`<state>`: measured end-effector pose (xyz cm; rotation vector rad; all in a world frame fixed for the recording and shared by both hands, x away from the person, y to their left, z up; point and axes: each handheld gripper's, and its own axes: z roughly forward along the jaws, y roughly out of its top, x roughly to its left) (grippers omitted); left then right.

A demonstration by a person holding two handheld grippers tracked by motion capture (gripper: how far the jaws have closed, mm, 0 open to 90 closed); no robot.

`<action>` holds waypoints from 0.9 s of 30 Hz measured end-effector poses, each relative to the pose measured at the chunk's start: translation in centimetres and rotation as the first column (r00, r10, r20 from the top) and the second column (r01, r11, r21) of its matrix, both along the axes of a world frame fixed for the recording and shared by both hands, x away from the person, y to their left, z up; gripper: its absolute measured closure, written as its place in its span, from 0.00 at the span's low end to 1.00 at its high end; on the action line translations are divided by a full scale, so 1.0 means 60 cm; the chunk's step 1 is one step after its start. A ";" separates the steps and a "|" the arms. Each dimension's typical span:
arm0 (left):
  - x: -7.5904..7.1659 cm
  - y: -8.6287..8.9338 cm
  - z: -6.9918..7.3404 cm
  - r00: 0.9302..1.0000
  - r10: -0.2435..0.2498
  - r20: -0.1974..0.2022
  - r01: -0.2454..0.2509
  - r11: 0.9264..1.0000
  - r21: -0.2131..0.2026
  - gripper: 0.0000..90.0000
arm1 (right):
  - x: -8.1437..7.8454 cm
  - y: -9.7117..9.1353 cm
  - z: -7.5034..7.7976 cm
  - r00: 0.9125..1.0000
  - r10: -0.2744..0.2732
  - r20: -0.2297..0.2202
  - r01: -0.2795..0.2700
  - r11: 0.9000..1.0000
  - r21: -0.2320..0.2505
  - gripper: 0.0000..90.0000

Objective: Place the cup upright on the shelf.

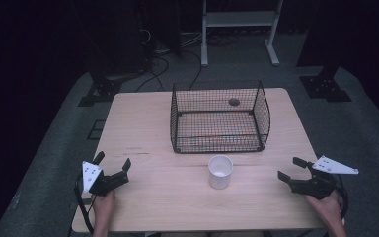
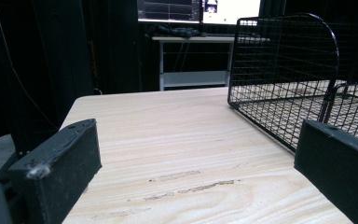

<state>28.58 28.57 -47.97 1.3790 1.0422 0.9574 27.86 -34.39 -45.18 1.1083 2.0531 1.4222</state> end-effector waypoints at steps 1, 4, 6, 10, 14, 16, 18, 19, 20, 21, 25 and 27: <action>0.000 0.000 0.000 1.000 0.000 0.001 0.000 1.000 0.002 0.00 | 0.000 0.001 0.002 1.000 0.005 -0.001 -0.005 1.000 0.004 0.15; 0.000 0.000 0.000 1.000 -0.001 0.001 0.001 1.000 0.003 0.00 | -0.002 0.006 0.008 1.000 0.013 0.003 -0.013 1.000 0.006 0.15; 0.000 0.000 0.000 1.000 -0.001 0.002 0.001 1.000 0.002 0.00 | -0.003 0.009 0.012 1.000 0.027 0.002 -0.027 1.000 0.015 0.15; 0.000 0.000 0.000 1.000 0.000 0.002 0.000 1.000 0.002 0.00 | -0.004 0.018 0.023 0.999 0.050 0.010 -0.051 0.999 0.009 0.15; 0.000 -0.001 0.000 1.000 -0.001 0.002 0.001 1.000 0.004 0.00 | -0.003 0.031 0.035 0.997 0.075 0.014 -0.075 0.997 -0.021 0.15; 0.000 0.000 0.000 1.000 -0.001 0.002 0.001 1.000 0.003 0.00 | -0.001 0.036 0.038 0.996 0.088 0.013 -0.088 0.996 -0.021 0.15; 0.000 -0.001 0.000 1.000 -0.001 0.002 0.001 1.000 0.004 0.00 | 0.001 0.039 0.040 0.995 0.094 0.011 -0.094 0.995 -0.017 0.15; 0.000 -0.001 0.000 1.000 -0.001 0.002 0.001 1.000 0.005 0.00 | 0.003 0.044 0.043 0.995 0.104 0.009 -0.104 0.994 -0.021 0.15; 0.000 -0.001 0.000 1.000 -0.001 0.002 0.001 1.000 0.005 0.00 | 0.003 0.046 0.045 0.994 0.109 0.010 -0.109 0.994 -0.017 0.15; 0.000 -0.001 0.000 1.000 0.000 0.002 0.000 1.000 0.005 0.00 | 0.004 0.048 0.046 0.993 0.115 0.010 -0.115 0.993 -0.008 0.15; 0.000 -0.001 0.000 1.000 -0.001 0.001 0.001 1.000 0.004 0.00 | 0.008 0.057 0.053 0.991 0.137 0.002 -0.137 0.991 -0.007 0.15; 0.000 -0.001 0.000 1.000 0.000 0.002 0.000 1.000 0.005 0.00 | 0.011 0.062 0.058 0.989 0.151 -0.001 -0.151 0.989 -0.003 0.15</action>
